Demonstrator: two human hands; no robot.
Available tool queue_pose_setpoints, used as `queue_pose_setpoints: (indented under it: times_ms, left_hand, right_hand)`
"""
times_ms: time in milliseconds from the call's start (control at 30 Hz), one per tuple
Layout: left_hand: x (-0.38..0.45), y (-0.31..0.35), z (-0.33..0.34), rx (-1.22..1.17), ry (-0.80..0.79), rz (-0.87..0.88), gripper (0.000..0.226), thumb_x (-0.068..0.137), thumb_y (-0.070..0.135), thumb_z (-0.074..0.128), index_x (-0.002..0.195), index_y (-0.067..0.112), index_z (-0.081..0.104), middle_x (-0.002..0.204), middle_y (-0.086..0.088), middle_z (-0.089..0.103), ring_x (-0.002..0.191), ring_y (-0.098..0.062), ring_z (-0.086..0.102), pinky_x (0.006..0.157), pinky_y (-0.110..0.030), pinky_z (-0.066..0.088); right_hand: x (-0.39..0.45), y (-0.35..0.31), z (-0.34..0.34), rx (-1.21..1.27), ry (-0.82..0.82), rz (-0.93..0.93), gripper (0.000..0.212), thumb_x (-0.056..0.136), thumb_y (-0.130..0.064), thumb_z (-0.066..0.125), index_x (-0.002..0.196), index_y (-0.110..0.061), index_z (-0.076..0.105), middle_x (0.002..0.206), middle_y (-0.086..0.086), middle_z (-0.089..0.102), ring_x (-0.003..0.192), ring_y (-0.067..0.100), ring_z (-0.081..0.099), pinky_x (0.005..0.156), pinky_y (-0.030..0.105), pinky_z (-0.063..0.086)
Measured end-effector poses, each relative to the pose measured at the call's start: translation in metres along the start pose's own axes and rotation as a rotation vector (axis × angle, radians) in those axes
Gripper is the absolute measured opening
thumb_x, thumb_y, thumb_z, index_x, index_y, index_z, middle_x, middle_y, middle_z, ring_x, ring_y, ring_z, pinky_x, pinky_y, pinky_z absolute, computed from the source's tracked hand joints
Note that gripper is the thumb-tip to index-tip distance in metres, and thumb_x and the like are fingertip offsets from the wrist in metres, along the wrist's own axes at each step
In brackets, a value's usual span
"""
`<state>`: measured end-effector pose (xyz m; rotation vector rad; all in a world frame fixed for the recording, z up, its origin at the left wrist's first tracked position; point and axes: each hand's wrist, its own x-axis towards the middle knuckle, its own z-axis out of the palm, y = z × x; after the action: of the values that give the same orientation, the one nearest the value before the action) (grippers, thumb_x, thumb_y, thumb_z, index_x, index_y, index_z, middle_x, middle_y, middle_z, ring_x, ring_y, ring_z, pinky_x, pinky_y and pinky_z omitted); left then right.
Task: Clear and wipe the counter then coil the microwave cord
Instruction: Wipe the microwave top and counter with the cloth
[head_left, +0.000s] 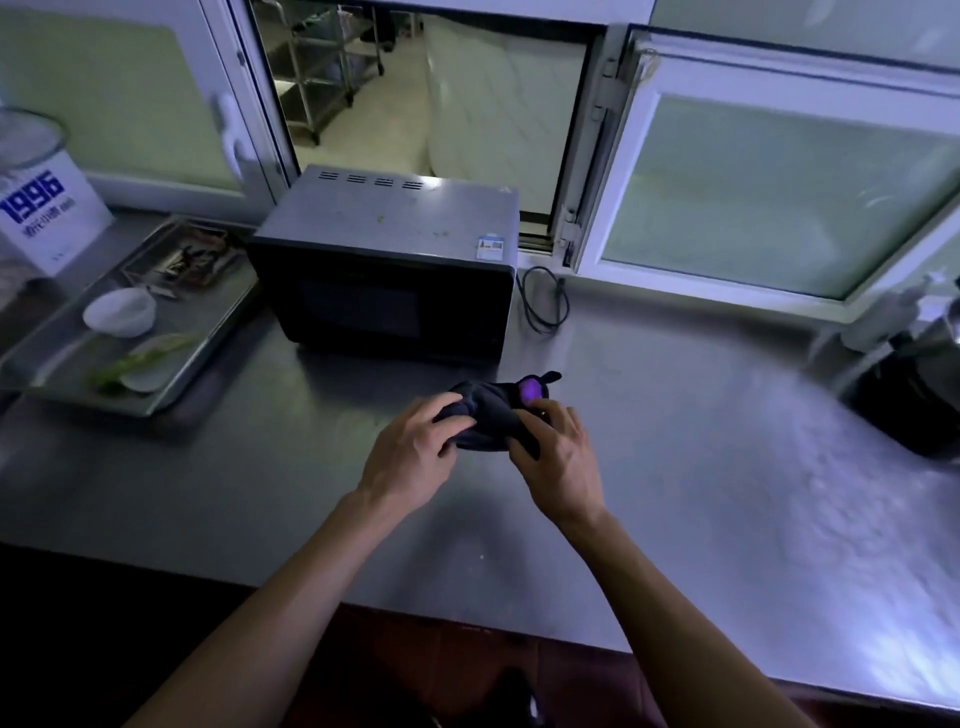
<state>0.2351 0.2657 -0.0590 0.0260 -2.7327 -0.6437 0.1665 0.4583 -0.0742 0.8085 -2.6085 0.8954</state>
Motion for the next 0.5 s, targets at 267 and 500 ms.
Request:
queue_pose_setpoints:
  times_ms: [267, 500]
  left_hand:
    - [0.068, -0.034, -0.011, 0.028, 0.062, 0.058, 0.039, 0.075, 0.0, 0.072, 0.108, 0.019, 0.075, 0.128, 0.002, 0.063, 0.107, -0.022, 0.061, 0.079, -0.036, 0.057]
    - [0.158, -0.058, -0.021, 0.082, 0.08, 0.11, 0.038, 0.076, 0.001, 0.071, 0.111, 0.018, 0.075, 0.13, 0.001, 0.063, 0.108, -0.023, 0.061, 0.086, -0.037, 0.056]
  right_hand:
    - [0.07, 0.013, 0.028, 0.003, 0.073, -0.031, 0.03, 0.085, -0.017, 0.076, 0.114, -0.011, 0.071, 0.119, 0.006, 0.063, 0.099, 0.031, 0.057, 0.081, 0.043, 0.051]
    - [0.158, 0.031, 0.042, 0.037, 0.129, -0.01, 0.033, 0.086, -0.02, 0.074, 0.118, -0.01, 0.07, 0.123, 0.008, 0.062, 0.105, 0.035, 0.057, 0.086, 0.047, 0.051]
